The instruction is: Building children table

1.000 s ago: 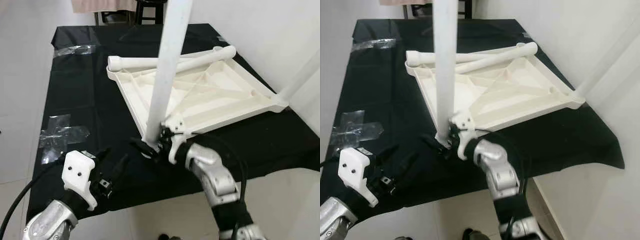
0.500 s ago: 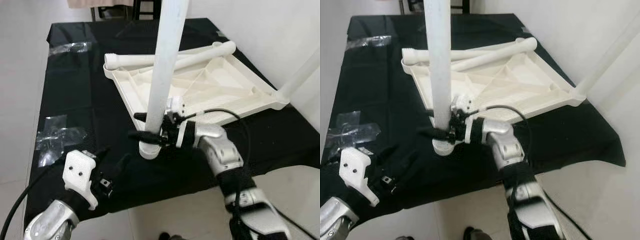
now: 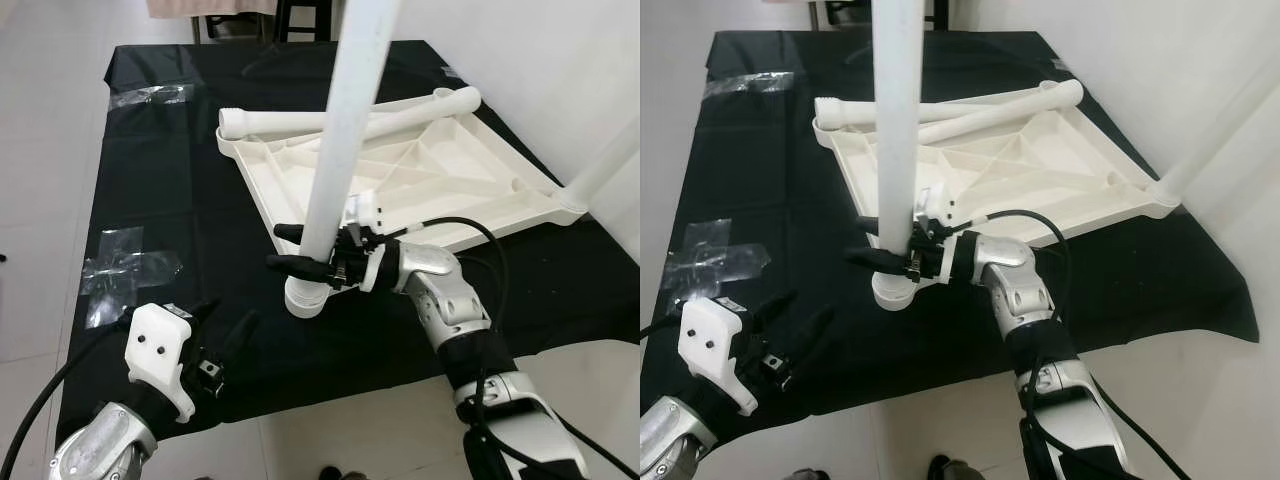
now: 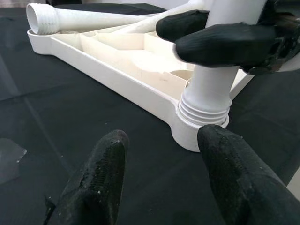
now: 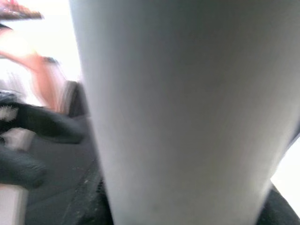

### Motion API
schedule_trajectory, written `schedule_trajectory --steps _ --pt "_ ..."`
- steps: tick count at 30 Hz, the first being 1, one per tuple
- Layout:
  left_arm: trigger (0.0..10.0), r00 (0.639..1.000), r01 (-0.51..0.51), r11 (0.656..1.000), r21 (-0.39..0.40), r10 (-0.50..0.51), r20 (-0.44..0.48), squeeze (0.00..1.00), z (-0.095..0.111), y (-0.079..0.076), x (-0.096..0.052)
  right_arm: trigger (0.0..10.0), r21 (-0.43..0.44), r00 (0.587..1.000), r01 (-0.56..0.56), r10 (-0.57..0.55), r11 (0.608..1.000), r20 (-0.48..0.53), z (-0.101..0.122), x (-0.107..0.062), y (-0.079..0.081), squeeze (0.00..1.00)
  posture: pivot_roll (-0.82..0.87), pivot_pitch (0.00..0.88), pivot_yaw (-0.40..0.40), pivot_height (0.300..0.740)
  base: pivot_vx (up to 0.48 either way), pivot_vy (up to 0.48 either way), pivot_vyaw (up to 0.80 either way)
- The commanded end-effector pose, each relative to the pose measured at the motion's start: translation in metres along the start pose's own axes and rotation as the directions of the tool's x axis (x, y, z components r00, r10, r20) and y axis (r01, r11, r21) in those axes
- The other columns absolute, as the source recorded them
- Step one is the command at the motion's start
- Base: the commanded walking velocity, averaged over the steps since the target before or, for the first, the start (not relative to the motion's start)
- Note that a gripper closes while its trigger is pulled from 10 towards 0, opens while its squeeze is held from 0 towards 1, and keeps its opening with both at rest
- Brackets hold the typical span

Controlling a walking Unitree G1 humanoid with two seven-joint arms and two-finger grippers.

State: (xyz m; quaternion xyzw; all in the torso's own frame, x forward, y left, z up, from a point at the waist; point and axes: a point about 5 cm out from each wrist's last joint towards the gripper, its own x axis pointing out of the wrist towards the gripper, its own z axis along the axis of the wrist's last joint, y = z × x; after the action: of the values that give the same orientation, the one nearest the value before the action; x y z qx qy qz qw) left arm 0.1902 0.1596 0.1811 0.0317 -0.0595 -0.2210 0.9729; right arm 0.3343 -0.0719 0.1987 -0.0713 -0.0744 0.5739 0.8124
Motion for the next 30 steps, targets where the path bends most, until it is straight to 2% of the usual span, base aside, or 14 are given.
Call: schedule_trajectory --steps 1,3,5,13,14,16,17,18,20,24,25,26,27,30 --pt "10.0 1.0 0.02 1.0 0.001 -0.02 -0.013 0.0 -0.001 -0.001 -0.003 0.0 0.014 0.841 0.42 -0.384 0.907 -0.382 -0.064 -0.014 0.028 0.0 0.16 0.233 -0.115 0.74 0.0 0.0 0.0" --pt "10.0 1.0 0.02 1.0 0.001 -0.02 -0.013 0.0 -0.001 -0.001 -0.003 0.0 0.014 0.841 0.42 -0.384 0.907 -0.382 -0.064 -0.014 0.028 0.0 0.16 0.233 -0.115 0.74 0.0 0.0 0.0" --pt "10.0 0.999 0.031 1.0 -0.001 -0.031 -0.019 0.0 -0.002 -0.002 -0.003 0.0 0.031 0.806 0.502 -0.454 0.864 -0.379 -0.064 -0.016 0.051 0.0 0.16 0.231 -0.11 0.74 0.0 0.0 0.0" --pt "10.0 0.999 0.041 0.999 -0.006 -0.041 -0.011 0.0 -0.002 -0.003 0.001 0.0 0.01 0.82 0.498 -0.468 0.867 -0.329 -0.058 -0.007 0.039 0.0 0.16 0.216 -0.109 0.74 0.0 0.0 0.0" --pt "10.0 0.999 0.037 0.999 -0.004 -0.037 -0.009 0.0 -0.001 -0.002 0.001 10.0 0.023 0.83 0.493 -0.462 0.87 -0.313 -0.056 -0.003 0.035 0.0 0.16 0.212 -0.107 0.74 0.0 0.0 0.0" --pt "10.0 0.999 0.034 0.999 -0.002 -0.034 -0.008 0.0 -0.001 -0.002 0.001 10.0 0.049 0.851 0.475 -0.445 0.879 -0.279 -0.051 0.0 0.031 0.0 0.17 0.21 -0.111 0.74 0.0 0.0 0.0" --pt "10.0 0.999 0.031 1.0 0.0 -0.031 -0.007 0.0 -0.001 -0.001 0.001 10.0 0.121 0.901 0.411 -0.383 0.903 -0.207 -0.041 0.006 0.029 1.0 0.17 0.204 -0.11 0.74 0.0 0.0 0.0" --pt "10.0 1.0 0.029 1.0 0.001 -0.029 -0.005 0.0 -0.001 -0.001 0.002 10.0 0.166 0.929 0.36 -0.337 0.918 -0.151 -0.033 0.01 0.027 1.0 0.17 0.204 -0.11 0.74 0.0 0.0 0.0" --pt "10.0 1.0 0.029 1.0 0.001 -0.029 -0.005 0.0 -0.001 -0.001 0.002 10.0 0.166 0.929 0.36 -0.337 0.918 -0.151 -0.033 0.01 0.027 1.0 0.17 0.204 -0.11 0.74 0.0 0.0 0.0" --pt "10.0 1.0 0.028 1.0 0.002 -0.028 -0.004 0.0 -0.001 -0.001 0.002 10.0 0.165 0.981 0.193 -0.193 0.967 -0.016 -0.01 0.013 0.027 1.0 0.17 0.197 -0.111 0.74 0.0 0.0 0.0" --pt "10.0 1.0 0.029 1.0 0.002 -0.029 -0.003 0.0 -0.002 -0.001 0.003 10.0 0.134 0.994 0.105 -0.108 0.985 0.017 -0.001 0.01 0.025 0.5 0.18 0.194 -0.115 0.74 0.0 0.0 0.0" --pt "10.0 1.0 0.029 1.0 0.002 -0.029 -0.003 0.0 -0.002 -0.001 0.003 10.0 0.134 0.994 0.105 -0.108 0.985 0.017 -0.001 0.01 0.025 0.5 0.18 0.194 -0.115 0.74 0.0 0.0 0.0" --pt "10.0 1.0 0.027 1.0 0.003 -0.027 -0.003 0.0 -0.002 -0.002 0.003 10.0 0.079 1.0 0.019 -0.021 0.997 0.014 0.004 0.007 0.019 0.0 0.18 0.191 -0.118 0.74 0.0 0.0 0.0" --pt "10.0 1.0 0.019 1.0 0.006 -0.019 -0.004 0.0 -0.003 -0.001 0.002 10.0 0.035 0.997 -0.077 0.078 0.996 -0.024 0.005 0.002 0.005 0.0 0.19 0.191 -0.124 0.74 0.0 0.0 0.0"
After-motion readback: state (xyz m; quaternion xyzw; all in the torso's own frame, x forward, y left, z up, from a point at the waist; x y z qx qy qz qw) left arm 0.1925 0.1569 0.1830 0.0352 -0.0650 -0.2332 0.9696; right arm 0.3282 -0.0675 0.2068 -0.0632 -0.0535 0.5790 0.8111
